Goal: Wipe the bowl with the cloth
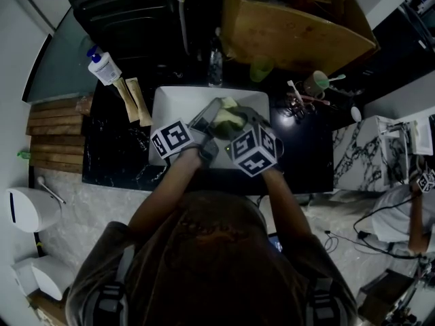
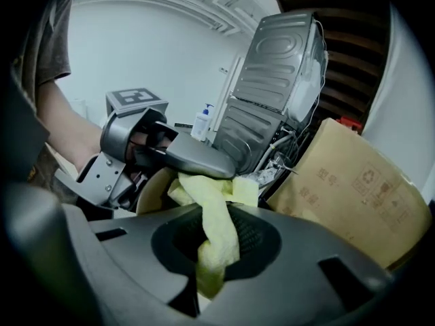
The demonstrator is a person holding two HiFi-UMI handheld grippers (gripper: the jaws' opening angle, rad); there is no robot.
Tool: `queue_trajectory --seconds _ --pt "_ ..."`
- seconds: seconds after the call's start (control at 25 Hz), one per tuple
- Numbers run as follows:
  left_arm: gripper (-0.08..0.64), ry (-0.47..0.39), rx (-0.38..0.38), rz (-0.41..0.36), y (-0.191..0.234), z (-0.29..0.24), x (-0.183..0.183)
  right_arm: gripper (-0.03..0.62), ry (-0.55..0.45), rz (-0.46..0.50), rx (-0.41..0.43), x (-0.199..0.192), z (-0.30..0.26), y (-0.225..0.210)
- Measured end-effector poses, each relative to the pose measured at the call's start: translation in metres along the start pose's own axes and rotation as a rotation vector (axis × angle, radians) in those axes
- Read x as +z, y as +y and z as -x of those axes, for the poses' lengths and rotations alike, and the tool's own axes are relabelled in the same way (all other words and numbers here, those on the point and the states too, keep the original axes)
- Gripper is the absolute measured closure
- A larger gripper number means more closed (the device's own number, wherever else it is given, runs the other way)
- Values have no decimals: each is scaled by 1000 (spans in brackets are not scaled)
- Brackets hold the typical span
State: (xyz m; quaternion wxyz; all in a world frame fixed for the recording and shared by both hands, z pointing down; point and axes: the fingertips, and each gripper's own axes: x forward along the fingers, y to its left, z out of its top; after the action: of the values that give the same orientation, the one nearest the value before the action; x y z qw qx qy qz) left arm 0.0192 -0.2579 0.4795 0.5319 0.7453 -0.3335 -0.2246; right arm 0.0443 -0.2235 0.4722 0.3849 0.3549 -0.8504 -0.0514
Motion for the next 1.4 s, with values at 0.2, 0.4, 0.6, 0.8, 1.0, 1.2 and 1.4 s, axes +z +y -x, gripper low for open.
queue_trajectory --seconds 0.2,0.4,0.6,0.8,1.0,1.2,1.4 --pt "313 -7 16 -53 1 8 10 557 -8 -39 -6 -8 11 -10" --pt "313 -5 36 -144 -2 16 16 557 -31 -66 -16 -10 20 -14" --pt "313 27 46 -235 -8 32 22 557 -122 -257 65 -13 31 -6" --pt "313 63 57 -350 -13 47 24 557 -206 -441 105 -24 46 -9" --pt "313 99 65 -509 -21 55 22 557 -249 -581 93 -40 57 -18" --pt "313 146 103 -660 -24 62 17 558 -320 -705 34 -50 73 -33" --pt "313 157 146 -766 -25 65 19 558 -346 -733 15 -53 76 -38"
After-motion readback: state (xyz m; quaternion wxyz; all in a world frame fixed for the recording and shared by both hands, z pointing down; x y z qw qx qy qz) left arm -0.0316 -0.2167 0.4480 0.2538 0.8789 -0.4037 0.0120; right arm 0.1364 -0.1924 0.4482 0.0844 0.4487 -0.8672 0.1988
